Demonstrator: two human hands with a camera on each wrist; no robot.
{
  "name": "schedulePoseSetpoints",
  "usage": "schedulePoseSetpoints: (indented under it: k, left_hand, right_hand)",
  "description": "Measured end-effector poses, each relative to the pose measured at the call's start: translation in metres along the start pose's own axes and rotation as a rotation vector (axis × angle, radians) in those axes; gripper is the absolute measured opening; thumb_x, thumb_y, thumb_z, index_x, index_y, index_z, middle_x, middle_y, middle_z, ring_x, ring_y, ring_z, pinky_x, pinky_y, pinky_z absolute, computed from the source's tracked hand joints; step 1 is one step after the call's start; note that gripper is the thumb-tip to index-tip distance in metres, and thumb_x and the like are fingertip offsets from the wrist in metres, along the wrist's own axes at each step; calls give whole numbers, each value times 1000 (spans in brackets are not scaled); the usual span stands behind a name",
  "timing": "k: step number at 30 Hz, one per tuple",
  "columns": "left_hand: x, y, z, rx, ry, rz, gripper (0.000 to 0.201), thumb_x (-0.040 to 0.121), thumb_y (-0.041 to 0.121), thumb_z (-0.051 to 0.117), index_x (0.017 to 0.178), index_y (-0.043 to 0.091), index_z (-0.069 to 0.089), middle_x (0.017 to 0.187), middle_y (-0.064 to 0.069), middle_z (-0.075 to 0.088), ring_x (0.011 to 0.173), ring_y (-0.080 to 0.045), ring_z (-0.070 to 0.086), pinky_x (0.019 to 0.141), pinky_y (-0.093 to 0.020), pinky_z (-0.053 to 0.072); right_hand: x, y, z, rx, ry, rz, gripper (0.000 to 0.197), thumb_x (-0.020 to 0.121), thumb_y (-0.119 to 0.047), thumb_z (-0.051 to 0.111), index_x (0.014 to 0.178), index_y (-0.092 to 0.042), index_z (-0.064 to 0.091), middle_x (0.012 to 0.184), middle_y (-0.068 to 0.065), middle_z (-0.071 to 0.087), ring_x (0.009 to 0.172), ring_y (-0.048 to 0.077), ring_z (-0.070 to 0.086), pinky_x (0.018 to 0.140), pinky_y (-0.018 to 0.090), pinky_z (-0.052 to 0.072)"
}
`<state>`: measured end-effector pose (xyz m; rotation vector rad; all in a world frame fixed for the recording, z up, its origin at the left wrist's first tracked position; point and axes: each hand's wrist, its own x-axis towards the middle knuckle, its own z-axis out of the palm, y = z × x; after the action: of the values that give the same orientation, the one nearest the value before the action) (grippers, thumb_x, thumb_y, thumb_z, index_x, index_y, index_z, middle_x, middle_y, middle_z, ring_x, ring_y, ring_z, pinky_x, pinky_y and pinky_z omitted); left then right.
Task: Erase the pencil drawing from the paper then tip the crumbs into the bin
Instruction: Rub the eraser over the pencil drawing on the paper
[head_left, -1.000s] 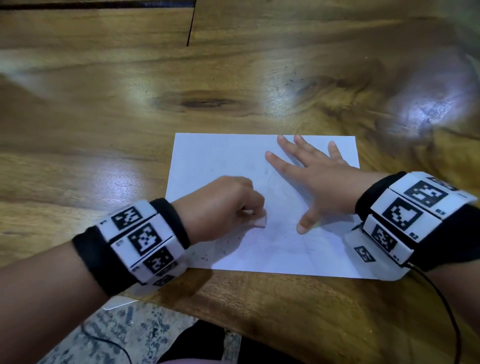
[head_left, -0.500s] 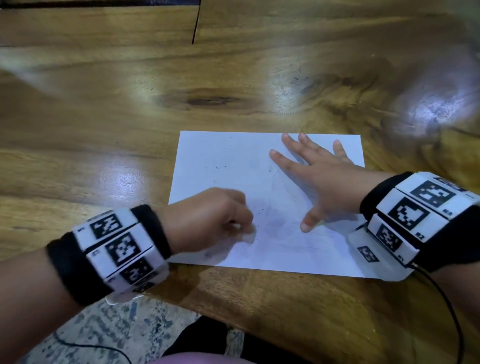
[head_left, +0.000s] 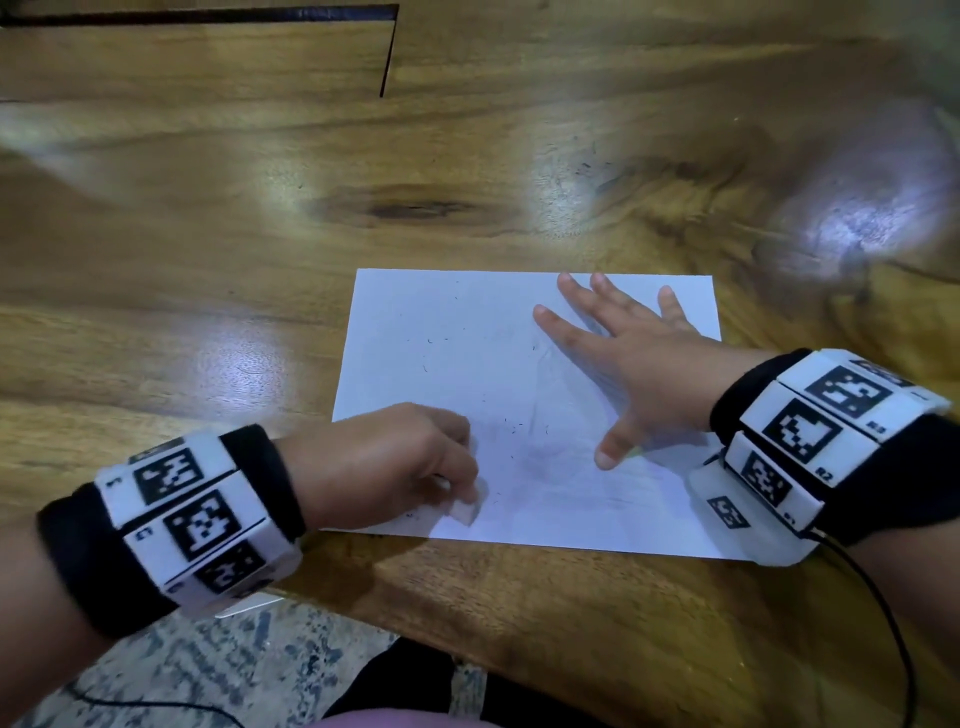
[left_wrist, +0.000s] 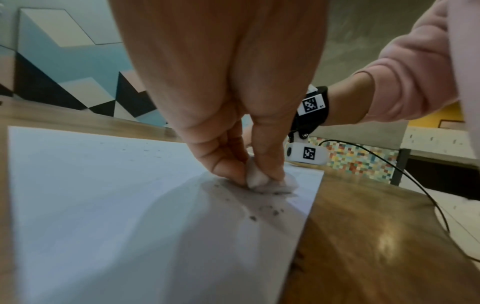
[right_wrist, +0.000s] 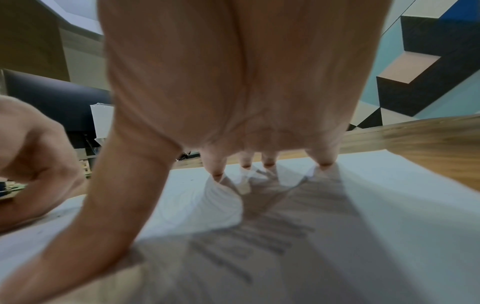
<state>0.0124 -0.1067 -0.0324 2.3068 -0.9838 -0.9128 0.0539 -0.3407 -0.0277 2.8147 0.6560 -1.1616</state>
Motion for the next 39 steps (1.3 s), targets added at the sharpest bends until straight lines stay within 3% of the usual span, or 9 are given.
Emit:
schedulePoseSetpoints:
  k: [7,14,17,21,26,30,32,35,39]
  left_hand:
    - [35,15,-4,41,158,44,8,82,17,62,86,20,70,80,6,52,69,-7,49,64,-17,39]
    - [7,3,-1,-61,-6,-68,13,80,13,64,71,24,65,66,24,48,63,12,48,59,-2,31]
    - [24,3,-21,-9,168,-55,9,73,33,65,75,24,66,69,15,52,59,3,45,59,-4,32]
    - [65,5,-45,43,403,-99,21,74,27,69,90,13,70,79,-7,63,68,-16,51,63,-21,36]
    - [97,4,-55,83,455,-207,16,77,11,66,93,9,65,78,-4,57,71,-19,48,66,-27,38]
    - [70,7,-33,88,317,-127,8,77,18,68,76,11,65,62,9,47,58,-9,44,54,-16,31]
    - [64,5,-29,81,277,-116,7,76,18,69,80,12,67,64,10,47,61,-9,45,58,-10,32]
    - [84,2,-46,102,367,-155,11,75,12,69,85,9,67,74,1,53,71,-16,47,59,-21,33]
    - [96,0,-55,99,425,-165,22,73,5,68,66,19,52,64,3,49,65,-19,45,56,-21,30]
  right_hand:
    - [2,0,2,4,16,-9,134,60,-53,79,140,-38,-28,145,-9,-42,135,13,-38,112,58,-11]
    - [2,1,2,10,16,-14,134,60,-52,79,140,-38,-28,145,-10,-43,134,13,-38,112,58,-12]
    - [1,1,2,16,18,-20,134,60,-52,79,141,-37,-27,145,-10,-43,134,13,-38,112,58,-11]
    - [2,3,4,19,45,-2,143,56,-57,79,142,-24,-30,147,-9,-41,136,10,-35,113,56,-9]
    - [3,4,6,27,49,13,146,55,-60,78,141,-17,-32,146,-5,-42,136,9,-35,114,53,-11]
    - [3,4,5,35,47,5,146,55,-59,79,142,-16,-31,146,-5,-42,136,9,-34,115,53,-10]
    - [3,4,6,36,53,1,146,55,-60,78,142,-16,-31,146,-5,-42,136,9,-34,114,53,-10]
    - [3,4,6,38,63,1,146,54,-60,79,142,-17,-30,146,-6,-41,136,8,-34,115,53,-10]
    - [3,3,6,34,61,6,146,54,-60,78,141,-18,-31,146,-7,-42,135,8,-34,114,52,-11]
